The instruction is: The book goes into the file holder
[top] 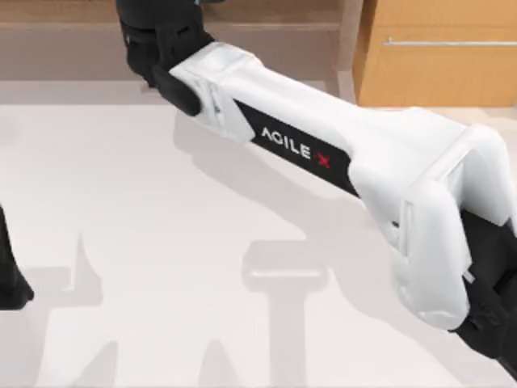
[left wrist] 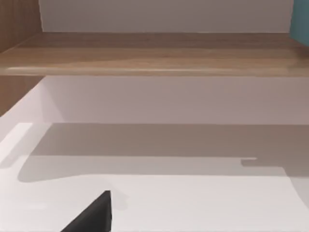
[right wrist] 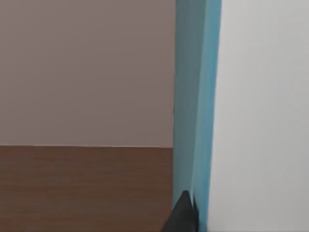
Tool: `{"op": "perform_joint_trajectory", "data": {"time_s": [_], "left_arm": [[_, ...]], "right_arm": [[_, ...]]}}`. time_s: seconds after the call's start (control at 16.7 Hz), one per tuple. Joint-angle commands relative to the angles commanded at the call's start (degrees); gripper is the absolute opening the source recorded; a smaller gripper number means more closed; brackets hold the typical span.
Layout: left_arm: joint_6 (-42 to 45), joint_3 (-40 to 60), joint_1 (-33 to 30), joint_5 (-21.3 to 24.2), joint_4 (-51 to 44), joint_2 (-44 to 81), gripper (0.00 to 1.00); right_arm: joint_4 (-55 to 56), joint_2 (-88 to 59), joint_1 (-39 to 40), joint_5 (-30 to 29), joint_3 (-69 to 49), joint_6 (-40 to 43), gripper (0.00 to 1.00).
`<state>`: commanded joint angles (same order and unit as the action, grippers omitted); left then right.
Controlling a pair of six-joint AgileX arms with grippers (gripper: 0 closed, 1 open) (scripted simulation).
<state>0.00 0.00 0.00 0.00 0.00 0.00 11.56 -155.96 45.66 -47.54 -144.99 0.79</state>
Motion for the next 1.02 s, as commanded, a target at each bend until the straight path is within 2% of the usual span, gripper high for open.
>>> {"op": "perform_joint_trajectory", "data": {"time_s": [0.24, 0.48, 0.72, 1.02], "left_arm": [[0.0, 0.0, 0.0, 0.0, 0.0, 0.0, 1.0], [0.0, 0.0, 0.0, 0.0, 0.0, 0.0, 1.0], [0.0, 0.0, 0.0, 0.0, 0.0, 0.0, 1.0], [0.0, 0.0, 0.0, 0.0, 0.0, 0.0, 1.0]], "right_arm": [[0.17, 0.79, 0.12, 0.22, 1.01, -0.4, 0.0], [0.25, 5.79, 1.21, 2.15, 7.69, -2.95, 0.0], [0.56, 14.27, 3.05, 6.43, 19.8, -8.28, 0.0], [1.69, 28.2, 4.93, 14.84, 39.37, -18.25, 0.0]]}}
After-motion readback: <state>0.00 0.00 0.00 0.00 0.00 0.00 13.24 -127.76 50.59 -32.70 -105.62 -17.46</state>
